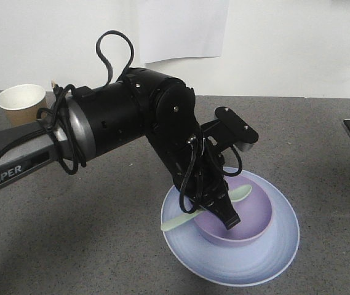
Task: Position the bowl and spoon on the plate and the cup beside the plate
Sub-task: 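Lower the spoon into the bowl and open the left gripper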
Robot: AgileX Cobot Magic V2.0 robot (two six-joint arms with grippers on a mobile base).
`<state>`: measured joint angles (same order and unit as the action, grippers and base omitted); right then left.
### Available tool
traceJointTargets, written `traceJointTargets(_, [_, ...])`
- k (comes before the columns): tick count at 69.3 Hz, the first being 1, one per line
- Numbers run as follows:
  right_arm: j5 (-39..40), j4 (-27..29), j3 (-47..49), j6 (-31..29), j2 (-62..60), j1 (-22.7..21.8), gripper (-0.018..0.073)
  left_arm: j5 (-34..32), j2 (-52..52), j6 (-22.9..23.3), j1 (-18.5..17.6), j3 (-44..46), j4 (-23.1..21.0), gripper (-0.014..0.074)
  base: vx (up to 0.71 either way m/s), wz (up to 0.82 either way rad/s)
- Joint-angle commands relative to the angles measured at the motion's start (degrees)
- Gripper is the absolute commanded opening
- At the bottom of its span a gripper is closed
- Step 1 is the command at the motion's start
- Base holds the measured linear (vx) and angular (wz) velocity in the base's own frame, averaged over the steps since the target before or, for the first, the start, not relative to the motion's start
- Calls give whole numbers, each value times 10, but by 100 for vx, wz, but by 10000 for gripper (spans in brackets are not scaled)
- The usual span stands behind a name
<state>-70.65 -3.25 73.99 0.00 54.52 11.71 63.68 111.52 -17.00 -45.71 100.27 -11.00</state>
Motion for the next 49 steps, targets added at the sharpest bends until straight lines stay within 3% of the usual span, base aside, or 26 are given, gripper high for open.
traceJointTargets(1, [35, -2, 16, 3, -3, -2, 465, -18, -31, 6, -3, 19, -13, 265, 0, 0])
traceJointTargets(16, [35, -2, 16, 3, -3, -2, 465, -19, -32, 6, -3, 20, -13, 353, 0, 0])
traceJointTargets(39, [35, -2, 16, 3, -3, -2, 465, -44, -81, 9, -1, 20, -6, 353, 0, 0])
traceJointTargets(49, [35, -3, 16, 0, -3, -2, 465, -47, -118, 25, 23, 20, -6, 351, 0, 0])
